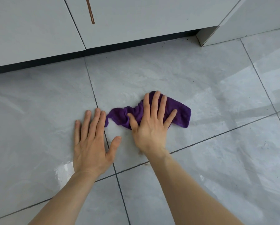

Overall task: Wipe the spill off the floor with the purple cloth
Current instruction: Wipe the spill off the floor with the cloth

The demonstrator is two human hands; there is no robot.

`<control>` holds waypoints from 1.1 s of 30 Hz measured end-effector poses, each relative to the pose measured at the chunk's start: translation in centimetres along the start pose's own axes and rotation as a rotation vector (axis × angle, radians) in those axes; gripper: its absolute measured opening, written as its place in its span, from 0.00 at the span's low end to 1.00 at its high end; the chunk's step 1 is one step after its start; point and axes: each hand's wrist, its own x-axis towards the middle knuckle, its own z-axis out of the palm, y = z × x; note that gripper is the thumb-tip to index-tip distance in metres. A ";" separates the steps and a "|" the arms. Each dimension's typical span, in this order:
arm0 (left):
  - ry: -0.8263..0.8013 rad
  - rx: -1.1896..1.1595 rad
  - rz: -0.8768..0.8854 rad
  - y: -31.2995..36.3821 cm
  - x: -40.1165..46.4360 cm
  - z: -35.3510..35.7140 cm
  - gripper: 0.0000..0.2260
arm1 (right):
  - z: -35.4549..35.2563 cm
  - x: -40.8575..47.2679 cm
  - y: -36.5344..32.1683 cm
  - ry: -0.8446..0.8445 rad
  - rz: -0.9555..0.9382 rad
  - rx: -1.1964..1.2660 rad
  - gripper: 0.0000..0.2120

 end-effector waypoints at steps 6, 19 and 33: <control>0.000 -0.010 0.000 0.0 -0.1 -0.1 0.39 | -0.2 -5.2 1.6 -0.074 -0.144 -0.058 0.38; -0.005 -0.002 -0.007 0.0 -0.3 0.2 0.39 | 0.5 -13.2 5.8 -0.038 0.086 -0.067 0.41; 0.032 -0.015 -0.012 0.1 -0.1 0.0 0.38 | 0.5 -2.2 -1.1 -0.059 -0.128 -0.033 0.39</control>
